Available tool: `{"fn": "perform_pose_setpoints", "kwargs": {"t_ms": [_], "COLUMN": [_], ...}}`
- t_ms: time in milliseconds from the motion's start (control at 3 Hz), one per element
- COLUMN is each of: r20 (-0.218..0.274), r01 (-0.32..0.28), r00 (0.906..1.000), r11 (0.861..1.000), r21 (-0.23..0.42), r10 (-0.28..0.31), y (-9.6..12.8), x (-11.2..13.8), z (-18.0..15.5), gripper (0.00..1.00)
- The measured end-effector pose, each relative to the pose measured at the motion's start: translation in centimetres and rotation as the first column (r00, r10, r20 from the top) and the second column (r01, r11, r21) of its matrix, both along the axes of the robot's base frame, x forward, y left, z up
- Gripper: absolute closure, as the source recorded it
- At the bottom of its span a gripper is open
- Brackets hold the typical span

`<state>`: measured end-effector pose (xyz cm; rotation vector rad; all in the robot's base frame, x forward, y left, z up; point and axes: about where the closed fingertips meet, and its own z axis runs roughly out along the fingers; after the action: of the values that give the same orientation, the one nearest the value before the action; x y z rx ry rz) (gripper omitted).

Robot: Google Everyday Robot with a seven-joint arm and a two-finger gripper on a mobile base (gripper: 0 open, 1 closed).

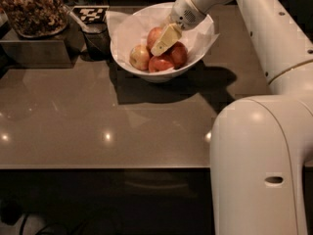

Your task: Pick apple from white bowl

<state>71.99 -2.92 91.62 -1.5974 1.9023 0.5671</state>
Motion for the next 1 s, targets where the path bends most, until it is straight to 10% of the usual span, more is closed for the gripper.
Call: {"fn": "perform_pose_setpoints", "kwargs": {"t_ms": [1000], "r20": [-0.030], "r01": [0.027], "r00": [0.9992], "r11": [0.996], "r21": [0.079], "r10": [-0.025], "y": [0.4], "x": [0.2], "z": [0.5], "gripper": [0.96]}}
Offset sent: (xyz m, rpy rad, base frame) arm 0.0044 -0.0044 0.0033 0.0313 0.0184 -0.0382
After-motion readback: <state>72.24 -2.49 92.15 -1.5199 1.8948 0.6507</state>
